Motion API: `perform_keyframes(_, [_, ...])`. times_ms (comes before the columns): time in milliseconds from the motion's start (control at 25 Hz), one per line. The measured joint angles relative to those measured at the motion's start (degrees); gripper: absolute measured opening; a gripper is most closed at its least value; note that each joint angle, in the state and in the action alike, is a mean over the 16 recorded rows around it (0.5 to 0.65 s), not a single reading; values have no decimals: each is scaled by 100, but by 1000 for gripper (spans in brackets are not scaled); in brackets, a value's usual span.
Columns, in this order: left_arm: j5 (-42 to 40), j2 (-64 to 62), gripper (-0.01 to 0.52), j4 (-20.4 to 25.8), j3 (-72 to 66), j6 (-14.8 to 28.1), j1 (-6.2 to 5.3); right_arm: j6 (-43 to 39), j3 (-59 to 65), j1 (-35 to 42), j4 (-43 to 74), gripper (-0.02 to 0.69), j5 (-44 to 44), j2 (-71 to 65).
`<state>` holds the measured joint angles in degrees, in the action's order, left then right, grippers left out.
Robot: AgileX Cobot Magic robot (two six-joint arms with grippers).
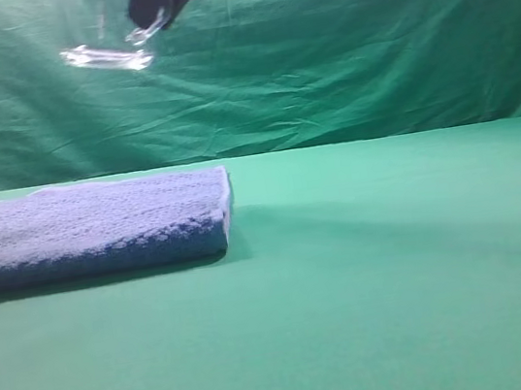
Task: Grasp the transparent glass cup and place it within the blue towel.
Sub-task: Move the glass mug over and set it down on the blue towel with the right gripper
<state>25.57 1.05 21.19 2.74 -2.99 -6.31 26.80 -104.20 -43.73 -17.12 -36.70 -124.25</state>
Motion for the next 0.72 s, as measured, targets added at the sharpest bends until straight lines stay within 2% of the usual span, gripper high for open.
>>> perform_keyframes(200, [0,0,0,0,0,-1,0,0,-518,-142,15,125,-78,-627])
perform_keyframes(560, [0,0,0,0,0,1,0,-31,-844,-201,50,350,-453,-796])
perform_keyframes(720, [0,0,0,0,0,3,0,-166,-971,-166,75,378,-884,-536])
